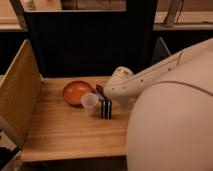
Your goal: Knock the eraser over
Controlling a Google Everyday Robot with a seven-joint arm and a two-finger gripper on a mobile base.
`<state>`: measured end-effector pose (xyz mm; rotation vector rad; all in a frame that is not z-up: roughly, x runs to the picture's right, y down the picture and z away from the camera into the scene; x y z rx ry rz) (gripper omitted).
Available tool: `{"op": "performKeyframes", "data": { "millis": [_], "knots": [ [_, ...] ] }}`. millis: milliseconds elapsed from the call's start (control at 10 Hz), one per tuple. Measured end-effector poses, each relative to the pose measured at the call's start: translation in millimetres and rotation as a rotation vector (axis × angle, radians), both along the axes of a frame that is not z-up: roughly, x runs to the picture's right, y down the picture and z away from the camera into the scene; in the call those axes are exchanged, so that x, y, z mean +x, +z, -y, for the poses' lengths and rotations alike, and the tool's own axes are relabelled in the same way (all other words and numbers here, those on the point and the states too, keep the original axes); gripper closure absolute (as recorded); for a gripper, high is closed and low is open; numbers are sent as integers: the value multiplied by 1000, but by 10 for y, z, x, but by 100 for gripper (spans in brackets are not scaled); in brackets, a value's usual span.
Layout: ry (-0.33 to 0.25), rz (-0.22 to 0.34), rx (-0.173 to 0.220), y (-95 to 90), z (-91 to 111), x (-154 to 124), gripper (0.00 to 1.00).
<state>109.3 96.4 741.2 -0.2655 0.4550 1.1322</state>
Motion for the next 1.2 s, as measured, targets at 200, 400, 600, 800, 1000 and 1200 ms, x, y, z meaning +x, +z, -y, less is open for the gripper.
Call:
{"op": "performKeyframes", "data": {
  "millis": [200, 400, 600, 800, 1000, 1200],
  "knots": [
    [2, 0, -2, 9, -4, -8, 100],
    [-6, 32, -41, 102, -109, -126, 100],
    [-30, 103, -111, 265, -305, -467, 100],
    [-45, 143, -174, 366, -439, -645, 100],
    [-48, 178, -210, 421, -463, -755, 100],
    [-30, 209, -220, 496, -385, -827, 100]
  ]
}}
